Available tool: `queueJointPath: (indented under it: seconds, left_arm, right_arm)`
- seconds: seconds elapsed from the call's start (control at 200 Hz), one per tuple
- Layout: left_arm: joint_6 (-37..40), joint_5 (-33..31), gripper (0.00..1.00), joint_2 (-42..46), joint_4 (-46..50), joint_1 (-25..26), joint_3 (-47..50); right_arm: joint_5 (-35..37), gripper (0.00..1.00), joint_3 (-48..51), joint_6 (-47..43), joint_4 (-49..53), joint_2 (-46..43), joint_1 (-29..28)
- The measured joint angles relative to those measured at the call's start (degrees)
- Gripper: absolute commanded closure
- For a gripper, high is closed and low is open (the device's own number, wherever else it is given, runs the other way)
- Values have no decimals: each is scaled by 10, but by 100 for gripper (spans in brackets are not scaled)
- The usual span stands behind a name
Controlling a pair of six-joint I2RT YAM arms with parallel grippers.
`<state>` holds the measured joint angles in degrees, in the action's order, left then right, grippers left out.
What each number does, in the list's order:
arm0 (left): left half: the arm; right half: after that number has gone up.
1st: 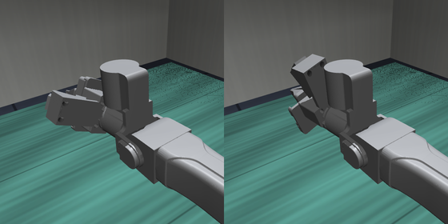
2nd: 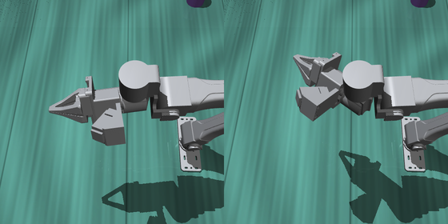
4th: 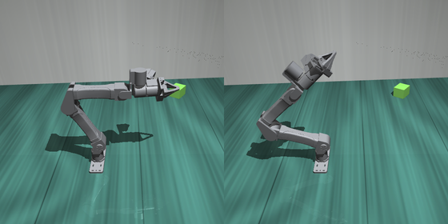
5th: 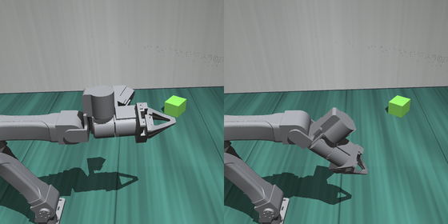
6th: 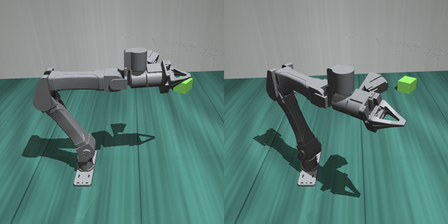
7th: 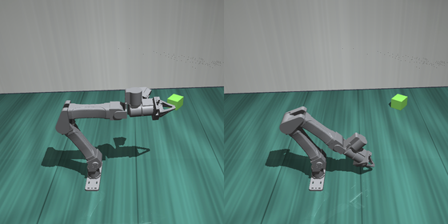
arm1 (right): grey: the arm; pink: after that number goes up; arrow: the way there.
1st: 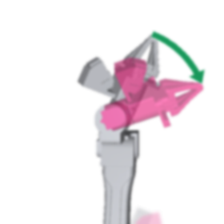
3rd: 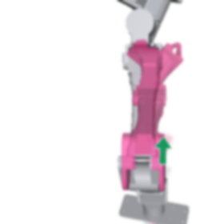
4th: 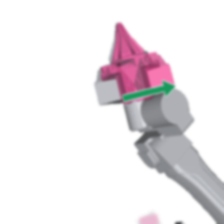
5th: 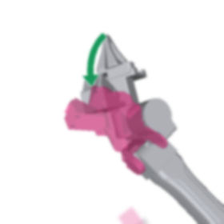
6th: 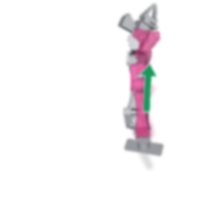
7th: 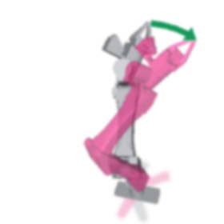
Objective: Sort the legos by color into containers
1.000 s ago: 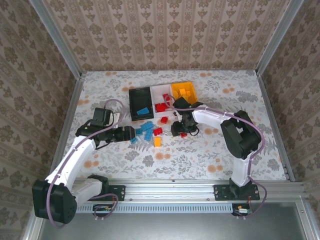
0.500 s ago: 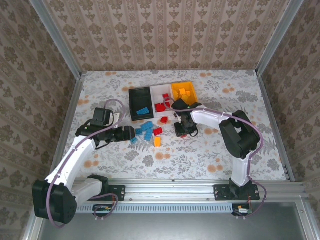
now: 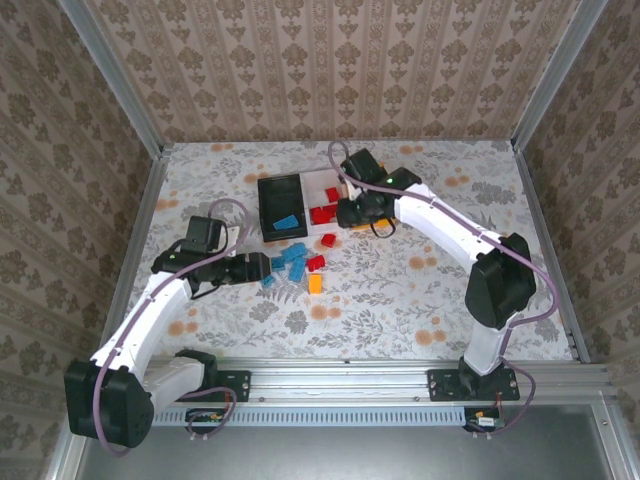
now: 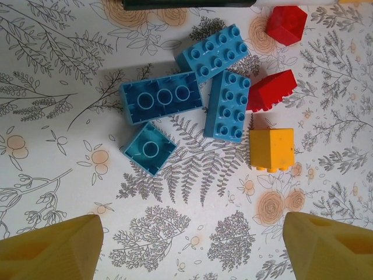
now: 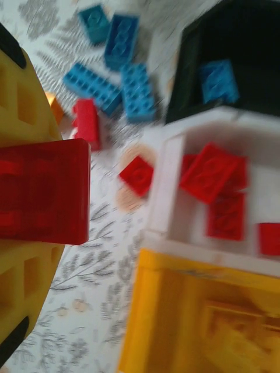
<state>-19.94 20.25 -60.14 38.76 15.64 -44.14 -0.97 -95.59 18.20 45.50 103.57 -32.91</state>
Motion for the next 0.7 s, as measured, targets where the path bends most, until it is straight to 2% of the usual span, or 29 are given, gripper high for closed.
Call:
queueJointPath:
  seconds: [0.155, 0.475, 0.52, 0.625, 0.7]
  left_arm:
    - [0, 2, 18, 0, -3, 0, 5]
    - [0, 2, 18, 0, -5, 0, 6]
    - [0, 5, 18, 0, -5, 0, 6]
    - [0, 12, 17, -2, -9, 0, 6]
    - [0, 16, 13, -6, -10, 1, 6]
  right_arm:
    - [-10, 69, -110, 0, -2, 46, 0]
    - [-20, 68, -328, 2, 9, 302, 3]
    - [-20, 64, -348, 3, 18, 329, 5]
    - [-21, 46, -389, 10, 40, 372, 9]
    - [-21, 39, -402, 15, 50, 381, 13]
